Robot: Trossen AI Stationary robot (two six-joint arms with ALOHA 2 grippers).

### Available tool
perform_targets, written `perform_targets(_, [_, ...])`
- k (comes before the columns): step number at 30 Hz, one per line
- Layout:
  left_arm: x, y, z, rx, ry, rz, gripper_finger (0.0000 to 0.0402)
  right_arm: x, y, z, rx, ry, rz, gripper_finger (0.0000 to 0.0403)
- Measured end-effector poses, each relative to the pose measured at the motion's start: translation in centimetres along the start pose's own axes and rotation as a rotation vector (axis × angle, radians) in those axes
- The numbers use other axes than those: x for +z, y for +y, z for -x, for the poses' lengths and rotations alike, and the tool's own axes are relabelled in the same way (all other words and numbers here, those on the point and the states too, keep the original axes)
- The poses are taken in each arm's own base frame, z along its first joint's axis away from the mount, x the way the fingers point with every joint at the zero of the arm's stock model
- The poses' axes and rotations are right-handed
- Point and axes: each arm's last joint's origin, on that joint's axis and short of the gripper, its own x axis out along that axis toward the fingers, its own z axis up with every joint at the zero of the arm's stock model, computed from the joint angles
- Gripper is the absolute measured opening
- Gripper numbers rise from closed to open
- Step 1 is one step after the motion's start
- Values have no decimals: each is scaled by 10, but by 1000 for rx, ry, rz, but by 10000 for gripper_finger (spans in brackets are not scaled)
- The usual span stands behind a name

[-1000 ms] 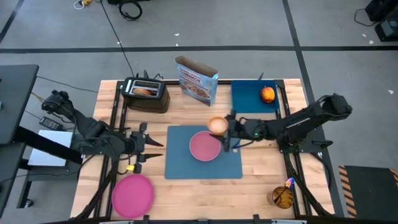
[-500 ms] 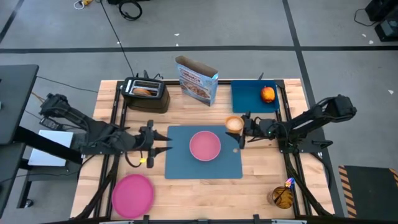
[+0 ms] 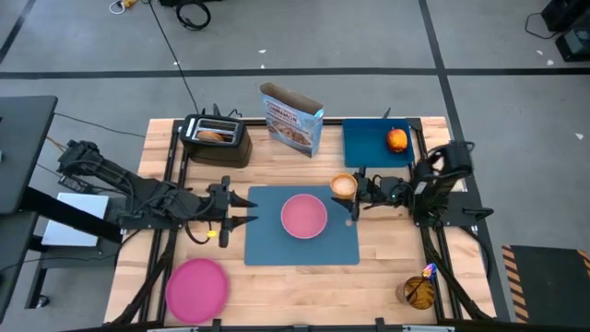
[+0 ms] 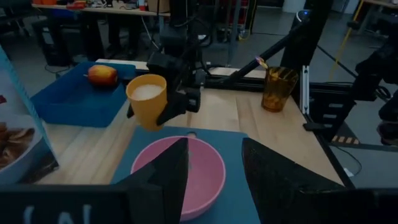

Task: Arrange a breakfast setting
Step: Put the yellow cup of milk on the blue cutting board to the top right of the pink bowl

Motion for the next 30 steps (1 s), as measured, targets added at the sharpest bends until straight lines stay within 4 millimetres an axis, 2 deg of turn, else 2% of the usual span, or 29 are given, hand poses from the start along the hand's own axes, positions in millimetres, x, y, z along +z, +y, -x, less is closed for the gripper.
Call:
perform_targets(9, [0, 0, 0, 1, 2, -1, 157, -20, 0, -13, -16, 103, 16, 307])
perform_targets(20, [-1, 0, 0, 3, 6, -2, 157, -13, 2, -27, 16, 52, 11, 307])
perform_targets(30, [-1, 0, 0, 4, 12, 1, 157, -18, 1, -24, 2, 84, 12, 307])
